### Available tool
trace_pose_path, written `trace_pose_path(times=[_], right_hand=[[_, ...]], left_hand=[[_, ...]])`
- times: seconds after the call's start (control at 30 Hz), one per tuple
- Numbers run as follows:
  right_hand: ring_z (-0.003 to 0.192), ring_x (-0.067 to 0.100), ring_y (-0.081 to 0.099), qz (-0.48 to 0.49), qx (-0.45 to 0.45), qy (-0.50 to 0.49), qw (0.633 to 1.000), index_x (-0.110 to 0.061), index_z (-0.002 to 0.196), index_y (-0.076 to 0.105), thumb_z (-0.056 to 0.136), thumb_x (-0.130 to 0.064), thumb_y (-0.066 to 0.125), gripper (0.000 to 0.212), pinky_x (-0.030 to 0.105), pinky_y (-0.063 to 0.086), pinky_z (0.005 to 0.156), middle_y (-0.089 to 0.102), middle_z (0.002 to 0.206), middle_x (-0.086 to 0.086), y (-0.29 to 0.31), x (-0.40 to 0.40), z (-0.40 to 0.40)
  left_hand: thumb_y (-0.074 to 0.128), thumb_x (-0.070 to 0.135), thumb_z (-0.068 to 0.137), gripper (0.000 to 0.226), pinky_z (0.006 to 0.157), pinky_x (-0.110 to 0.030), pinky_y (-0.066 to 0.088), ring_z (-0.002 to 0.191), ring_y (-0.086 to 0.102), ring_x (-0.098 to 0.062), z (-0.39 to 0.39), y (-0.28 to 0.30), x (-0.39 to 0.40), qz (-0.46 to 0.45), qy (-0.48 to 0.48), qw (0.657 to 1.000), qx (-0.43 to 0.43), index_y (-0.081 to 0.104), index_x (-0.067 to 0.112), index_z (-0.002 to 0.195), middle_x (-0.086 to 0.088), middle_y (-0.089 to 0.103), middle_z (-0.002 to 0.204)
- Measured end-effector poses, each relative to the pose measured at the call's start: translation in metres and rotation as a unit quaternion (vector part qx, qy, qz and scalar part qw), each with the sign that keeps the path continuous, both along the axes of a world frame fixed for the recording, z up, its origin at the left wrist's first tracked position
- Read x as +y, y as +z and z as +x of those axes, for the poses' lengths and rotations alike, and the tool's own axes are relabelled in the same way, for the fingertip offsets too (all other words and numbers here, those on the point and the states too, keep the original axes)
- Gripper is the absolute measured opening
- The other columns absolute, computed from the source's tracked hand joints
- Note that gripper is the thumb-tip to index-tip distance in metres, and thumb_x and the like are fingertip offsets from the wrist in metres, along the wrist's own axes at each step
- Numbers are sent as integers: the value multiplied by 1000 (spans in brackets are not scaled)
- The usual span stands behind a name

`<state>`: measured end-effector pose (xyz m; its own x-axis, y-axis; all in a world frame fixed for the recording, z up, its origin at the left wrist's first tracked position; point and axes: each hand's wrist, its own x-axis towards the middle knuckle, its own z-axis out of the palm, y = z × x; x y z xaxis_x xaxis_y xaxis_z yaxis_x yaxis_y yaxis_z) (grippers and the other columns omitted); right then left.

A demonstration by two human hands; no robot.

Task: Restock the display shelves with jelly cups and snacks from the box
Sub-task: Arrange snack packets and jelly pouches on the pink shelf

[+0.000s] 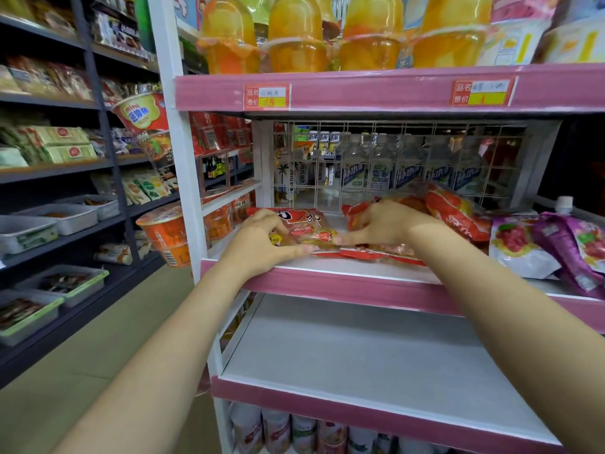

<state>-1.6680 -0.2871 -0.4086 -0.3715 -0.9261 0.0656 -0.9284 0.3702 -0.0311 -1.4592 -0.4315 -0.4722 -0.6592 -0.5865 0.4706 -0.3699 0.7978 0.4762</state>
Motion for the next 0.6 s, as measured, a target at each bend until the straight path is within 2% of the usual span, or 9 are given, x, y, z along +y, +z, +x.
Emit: trace_pose_path(times=[0.07, 0.17, 0.27, 0.33, 0.4, 0.43, 0.5, 0.53, 0.6], right_hand=[[123, 26, 56, -3, 53, -10, 999, -25, 128, 64, 68, -99, 27, 102, 54, 34, 113, 62, 134, 2, -1, -12, 18], [150, 22, 23, 5, 5, 47, 999, -38, 153, 29, 73, -94, 22, 98, 55, 9, 122, 29, 162, -2, -13, -13, 21], [153, 14, 7, 52, -4, 43, 998, -33, 154, 29, 68, -96, 13, 108, 51, 2, 123, 17, 165, -6, -19, -5, 7], [152, 19, 15, 80, -5, 20, 997, -31, 153, 36, 68, -98, 13, 111, 50, 12, 123, 23, 164, -4, -12, 0, 4], [142, 28, 39, 70, -25, -9, 997, -22, 137, 57, 78, -90, 16, 100, 48, 28, 118, 50, 147, 6, 0, -1, 10], [129, 29, 53, 40, -28, -12, 999, -15, 117, 68, 84, -85, 18, 93, 47, 35, 113, 65, 123, 10, 6, -7, 15], [95, 26, 66, -43, -34, -3, 998, -8, 84, 67, 91, -76, 25, 81, 41, 47, 96, 62, 79, 7, 13, -24, 29], [89, 26, 66, -72, -50, 0, 996, -6, 84, 66, 93, -74, 28, 79, 37, 47, 87, 62, 78, 9, 14, -34, 37], [103, 31, 65, -86, -93, -15, 992, -6, 96, 66, 95, -72, 29, 75, 34, 44, 85, 68, 105, 17, 9, -53, 47]], left_hand=[[57, 89, 50, 77, 90, -32, 43, 111, 49, -12, -1, -1, -4, -2, 5, 1000, 4, 62, 25, 93, 12, 49, 114], [55, 91, 50, 80, 89, -33, 45, 110, 50, -12, -2, -1, -5, 4, 16, 1000, -7, 59, 25, 94, 11, 49, 114], [50, 88, 65, 73, 86, -34, 46, 109, 50, -12, 1, 3, -1, -13, 39, 998, -44, 59, 25, 98, 10, 51, 118], [46, 79, 81, 62, 83, -33, 43, 111, 50, -14, 7, 6, -1, -41, 67, 994, -76, 59, 24, 104, 5, 55, 127], [40, 75, 89, 60, 89, -36, 44, 121, 51, -20, 13, 7, -2, -64, 88, 988, -106, 58, 23, 113, -1, 53, 140], [37, 75, 90, 63, 92, -37, 44, 126, 50, -22, 15, 7, -3, -67, 88, 986, -123, 55, 25, 122, -1, 49, 146], [32, 79, 89, 75, 103, -40, 41, 138, 42, -24, 15, 6, -5, -40, 76, 985, -152, 37, 31, 146, 1, 34, 159], [29, 81, 87, 84, 112, -43, 35, 146, 32, -24, 14, 6, -6, -18, 70, 984, -164, 21, 33, 155, 3, 22, 165], [25, 85, 84, 96, 122, -43, 18, 153, 11, -21, 13, 7, -8, 12, 64, 981, -185, 2, 30, 159, 6, 2, 167]])
